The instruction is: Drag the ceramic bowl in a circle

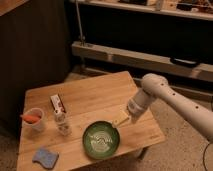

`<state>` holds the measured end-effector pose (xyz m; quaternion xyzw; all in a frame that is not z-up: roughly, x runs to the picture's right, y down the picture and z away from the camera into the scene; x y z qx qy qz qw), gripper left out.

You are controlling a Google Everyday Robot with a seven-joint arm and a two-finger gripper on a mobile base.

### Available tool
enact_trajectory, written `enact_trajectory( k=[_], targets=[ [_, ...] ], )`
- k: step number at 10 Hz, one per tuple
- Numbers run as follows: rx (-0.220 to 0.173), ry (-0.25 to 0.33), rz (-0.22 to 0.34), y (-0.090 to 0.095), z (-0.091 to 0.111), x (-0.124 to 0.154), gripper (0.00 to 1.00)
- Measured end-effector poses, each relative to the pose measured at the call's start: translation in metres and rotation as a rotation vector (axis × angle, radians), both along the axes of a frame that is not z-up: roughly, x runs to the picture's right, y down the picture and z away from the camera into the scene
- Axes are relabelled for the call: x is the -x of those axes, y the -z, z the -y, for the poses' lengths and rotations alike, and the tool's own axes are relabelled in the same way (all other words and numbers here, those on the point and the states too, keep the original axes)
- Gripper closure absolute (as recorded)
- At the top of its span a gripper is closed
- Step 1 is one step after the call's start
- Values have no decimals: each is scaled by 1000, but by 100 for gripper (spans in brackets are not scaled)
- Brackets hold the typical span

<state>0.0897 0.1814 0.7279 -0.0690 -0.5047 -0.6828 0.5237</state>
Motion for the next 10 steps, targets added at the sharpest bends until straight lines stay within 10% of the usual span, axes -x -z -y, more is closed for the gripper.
enact_trajectory(
  k=[5, 10],
  targets=[
    [53, -10, -11, -46, -18, 30, 20],
    [92, -30, -2, -54, -22, 38, 28]
  ],
)
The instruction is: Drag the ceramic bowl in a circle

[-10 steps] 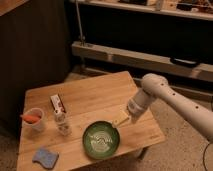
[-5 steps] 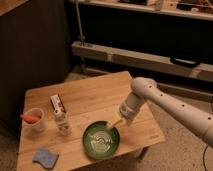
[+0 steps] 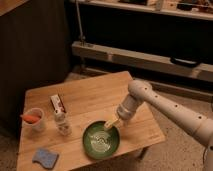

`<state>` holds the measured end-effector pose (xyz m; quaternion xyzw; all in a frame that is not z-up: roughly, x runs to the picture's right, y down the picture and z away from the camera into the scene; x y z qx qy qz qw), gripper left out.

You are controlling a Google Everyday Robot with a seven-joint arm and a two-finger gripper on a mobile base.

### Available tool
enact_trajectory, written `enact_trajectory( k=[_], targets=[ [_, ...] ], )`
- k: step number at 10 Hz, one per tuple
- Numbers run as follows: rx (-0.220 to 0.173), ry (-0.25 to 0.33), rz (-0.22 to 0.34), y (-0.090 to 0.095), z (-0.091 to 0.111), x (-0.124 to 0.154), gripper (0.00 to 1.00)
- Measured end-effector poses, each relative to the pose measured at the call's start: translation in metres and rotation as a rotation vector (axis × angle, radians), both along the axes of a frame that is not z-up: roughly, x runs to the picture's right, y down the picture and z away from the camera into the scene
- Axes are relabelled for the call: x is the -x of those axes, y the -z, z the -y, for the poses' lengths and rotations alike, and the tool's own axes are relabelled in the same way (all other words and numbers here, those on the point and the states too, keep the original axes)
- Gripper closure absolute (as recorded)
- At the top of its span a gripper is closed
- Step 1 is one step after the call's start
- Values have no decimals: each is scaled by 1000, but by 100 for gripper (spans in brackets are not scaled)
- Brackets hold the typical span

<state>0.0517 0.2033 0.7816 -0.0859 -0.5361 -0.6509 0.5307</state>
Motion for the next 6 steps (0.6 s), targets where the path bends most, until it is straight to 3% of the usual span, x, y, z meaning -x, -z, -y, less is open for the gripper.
enact_trajectory(
  k=[4, 6],
  targets=[
    [31, 37, -1, -1, -5, 11, 59],
    [45, 71, -16, -2, -10, 11, 62]
  ],
)
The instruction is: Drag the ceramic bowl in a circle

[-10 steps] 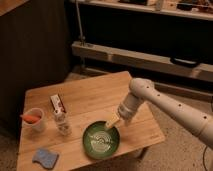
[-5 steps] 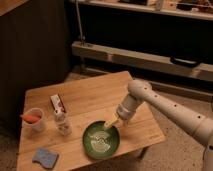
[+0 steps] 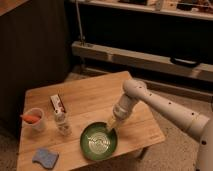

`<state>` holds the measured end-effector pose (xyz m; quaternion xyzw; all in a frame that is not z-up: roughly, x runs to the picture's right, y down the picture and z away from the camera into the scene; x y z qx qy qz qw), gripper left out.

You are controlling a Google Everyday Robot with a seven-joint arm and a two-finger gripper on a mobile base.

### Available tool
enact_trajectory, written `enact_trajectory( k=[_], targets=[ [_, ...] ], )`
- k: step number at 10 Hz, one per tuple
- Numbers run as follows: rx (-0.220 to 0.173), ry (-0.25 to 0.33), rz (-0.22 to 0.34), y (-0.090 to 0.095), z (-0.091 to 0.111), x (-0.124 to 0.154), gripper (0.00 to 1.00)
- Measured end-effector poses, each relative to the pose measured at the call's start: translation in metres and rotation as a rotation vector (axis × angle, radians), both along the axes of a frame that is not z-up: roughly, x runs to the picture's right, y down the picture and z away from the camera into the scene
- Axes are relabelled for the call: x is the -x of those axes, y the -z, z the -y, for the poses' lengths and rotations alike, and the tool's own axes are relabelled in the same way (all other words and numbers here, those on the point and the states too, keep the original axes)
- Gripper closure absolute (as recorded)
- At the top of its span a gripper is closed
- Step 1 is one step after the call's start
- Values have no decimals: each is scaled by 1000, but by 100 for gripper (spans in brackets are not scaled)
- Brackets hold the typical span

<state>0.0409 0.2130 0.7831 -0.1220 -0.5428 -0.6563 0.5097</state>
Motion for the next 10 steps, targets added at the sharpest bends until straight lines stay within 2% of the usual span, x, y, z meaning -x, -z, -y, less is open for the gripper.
enact_trajectory(
  k=[2, 5, 10],
  targets=[
    [13, 33, -18, -2, -7, -1, 62],
    [34, 50, -37, -8, -18, -8, 62],
    [54, 66, -23, -13, -25, -1, 62]
  ],
)
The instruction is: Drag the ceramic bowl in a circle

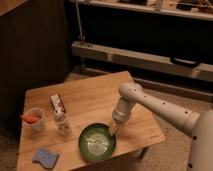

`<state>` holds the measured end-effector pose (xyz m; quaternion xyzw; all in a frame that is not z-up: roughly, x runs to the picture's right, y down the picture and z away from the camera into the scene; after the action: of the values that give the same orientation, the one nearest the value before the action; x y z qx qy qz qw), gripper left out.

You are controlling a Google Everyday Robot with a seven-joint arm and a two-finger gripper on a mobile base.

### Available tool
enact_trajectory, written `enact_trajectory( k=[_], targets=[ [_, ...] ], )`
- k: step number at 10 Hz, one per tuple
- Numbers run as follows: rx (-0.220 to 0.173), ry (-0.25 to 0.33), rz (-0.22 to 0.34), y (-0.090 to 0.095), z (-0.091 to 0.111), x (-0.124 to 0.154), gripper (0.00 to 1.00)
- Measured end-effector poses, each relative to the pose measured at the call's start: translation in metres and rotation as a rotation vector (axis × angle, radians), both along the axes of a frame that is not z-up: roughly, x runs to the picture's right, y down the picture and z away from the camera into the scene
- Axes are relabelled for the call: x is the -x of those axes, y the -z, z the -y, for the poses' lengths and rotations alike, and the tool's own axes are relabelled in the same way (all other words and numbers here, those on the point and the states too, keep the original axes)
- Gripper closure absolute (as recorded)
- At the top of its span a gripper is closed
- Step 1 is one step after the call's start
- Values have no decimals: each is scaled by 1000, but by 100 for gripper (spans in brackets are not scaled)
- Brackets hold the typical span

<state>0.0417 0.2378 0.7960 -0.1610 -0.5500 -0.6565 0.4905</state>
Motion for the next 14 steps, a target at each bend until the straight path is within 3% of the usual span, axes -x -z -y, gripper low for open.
enact_trajectory(
  k=[4, 6, 8, 10, 11, 14],
  targets=[
    [17, -3, 25, -7, -10, 14, 65],
    [15, 2, 34, -10, -6, 25, 87],
    [-10, 33, 29, -6, 16, 50, 100],
    [-39, 90, 29, -1, 44, 79, 100],
    [-63, 152, 20, -2, 61, 94, 100],
    [-83, 206, -33, -14, 80, 92, 100]
  ],
)
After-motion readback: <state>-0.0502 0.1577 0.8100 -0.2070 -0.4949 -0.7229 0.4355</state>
